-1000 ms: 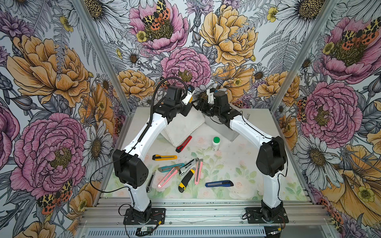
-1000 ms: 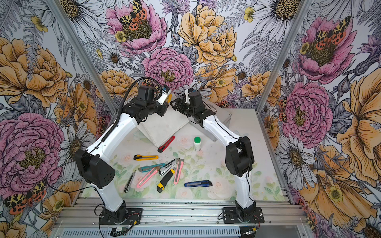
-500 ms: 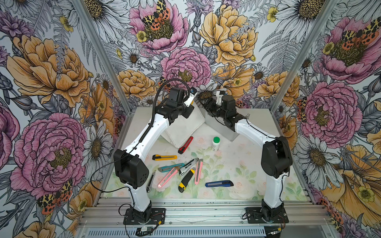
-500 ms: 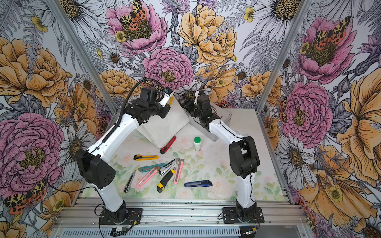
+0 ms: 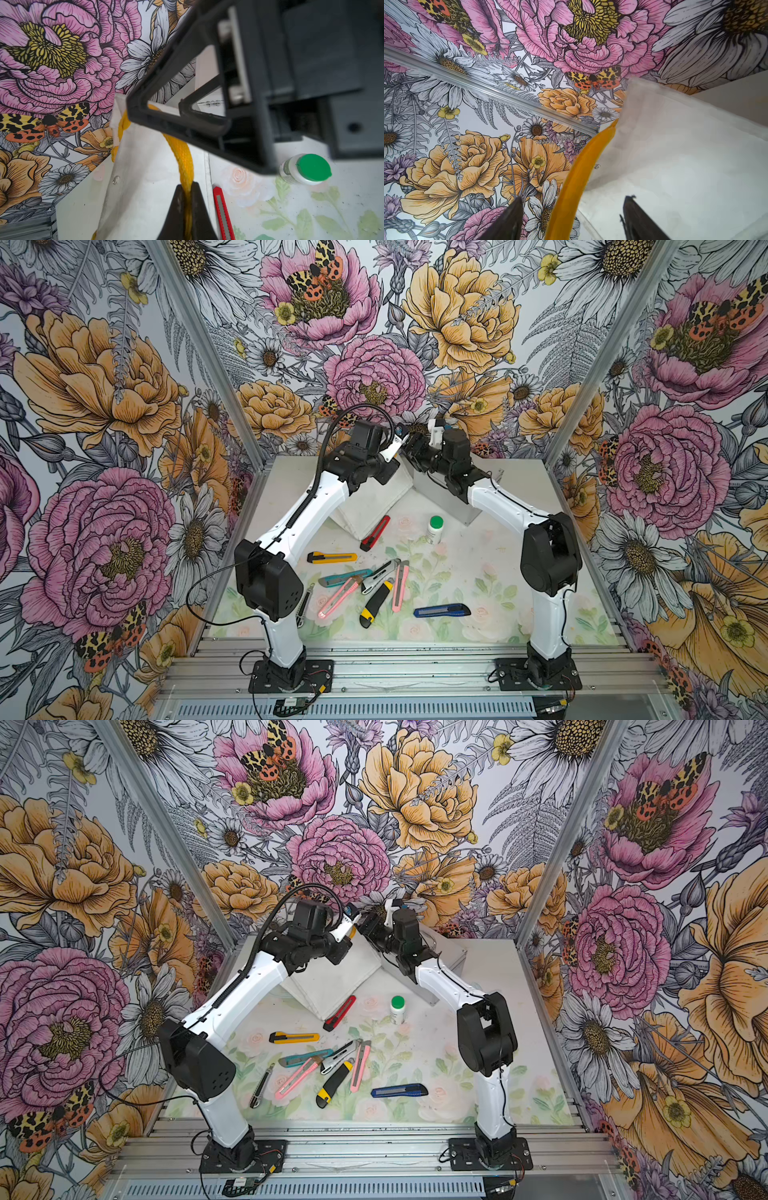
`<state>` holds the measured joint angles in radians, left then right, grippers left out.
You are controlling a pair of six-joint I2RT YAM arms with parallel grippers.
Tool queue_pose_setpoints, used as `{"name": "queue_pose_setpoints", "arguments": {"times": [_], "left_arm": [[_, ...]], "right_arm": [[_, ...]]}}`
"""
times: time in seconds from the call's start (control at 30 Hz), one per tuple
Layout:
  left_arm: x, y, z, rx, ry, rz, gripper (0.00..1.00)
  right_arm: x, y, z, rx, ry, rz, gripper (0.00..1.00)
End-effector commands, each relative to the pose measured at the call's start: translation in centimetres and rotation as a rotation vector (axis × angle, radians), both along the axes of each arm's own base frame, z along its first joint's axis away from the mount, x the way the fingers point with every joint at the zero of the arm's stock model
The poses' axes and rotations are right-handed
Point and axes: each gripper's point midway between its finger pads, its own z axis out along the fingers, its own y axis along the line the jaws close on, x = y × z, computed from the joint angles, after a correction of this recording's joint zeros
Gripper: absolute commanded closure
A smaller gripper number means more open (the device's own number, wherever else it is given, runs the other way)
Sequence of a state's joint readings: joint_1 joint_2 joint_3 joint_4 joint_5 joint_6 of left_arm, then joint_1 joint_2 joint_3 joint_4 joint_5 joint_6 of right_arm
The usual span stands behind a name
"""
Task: Place the art knife into the pouch
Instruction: Open the pouch at the center of the board.
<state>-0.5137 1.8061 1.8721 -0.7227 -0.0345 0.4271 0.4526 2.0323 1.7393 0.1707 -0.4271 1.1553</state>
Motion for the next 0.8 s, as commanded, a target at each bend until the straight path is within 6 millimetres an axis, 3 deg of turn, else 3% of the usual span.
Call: {"name": "queue_pose_setpoints", "arguments": {"times": [0.0,0.07,0.23,0.33,0.37,0.4,0.5,0.53,0.6,0.77], "left_arm": [[-0.5,-1.0,1.3,0.019,-0.031,-0.033,0.93],[-0.7,-1.2,1.5,0.019,-0.036,-0.036,0.92],[-0.9,-0.7,1.6,0.030,-0.043,-0.020,0.92],[-0.8,-0.3,1.7,0.029,-0.043,-0.005,0.91],[-0.8,-0.1,1.8,0.030,-0.046,0.003,0.87],[-0.7,0.2,2.0,0.030,-0.051,0.019,0.76],[-1.0,1.3,3.2,0.011,-0.067,0.042,0.18],[-1.1,1.9,3.9,-0.017,-0.070,0.043,0.09],[-1.5,3.0,5.5,-0.098,-0.066,0.044,0.01],[-1.5,7.4,9.6,-0.300,-0.075,0.096,0.01]], "right_arm": [[-0.1,1.4,-0.3,0.006,0.009,0.043,0.31],[0.0,1.5,-0.6,0.011,0.021,0.047,0.42],[0.0,1.2,-0.4,0.010,0.016,0.050,0.82],[0.1,0.6,-0.1,0.002,0.005,0.050,1.00],[0.1,0.3,0.0,-0.003,0.000,0.047,1.00],[0.1,0.0,0.2,-0.010,-0.004,0.046,1.00],[0.0,-1.5,0.5,-0.055,-0.020,0.032,1.00],[-0.1,-2.1,0.6,-0.077,-0.024,0.028,1.00],[-0.5,-3.2,0.6,-0.134,-0.036,0.027,1.00],[-1.6,-5.9,1.1,-0.174,-0.069,0.041,1.00]]}}
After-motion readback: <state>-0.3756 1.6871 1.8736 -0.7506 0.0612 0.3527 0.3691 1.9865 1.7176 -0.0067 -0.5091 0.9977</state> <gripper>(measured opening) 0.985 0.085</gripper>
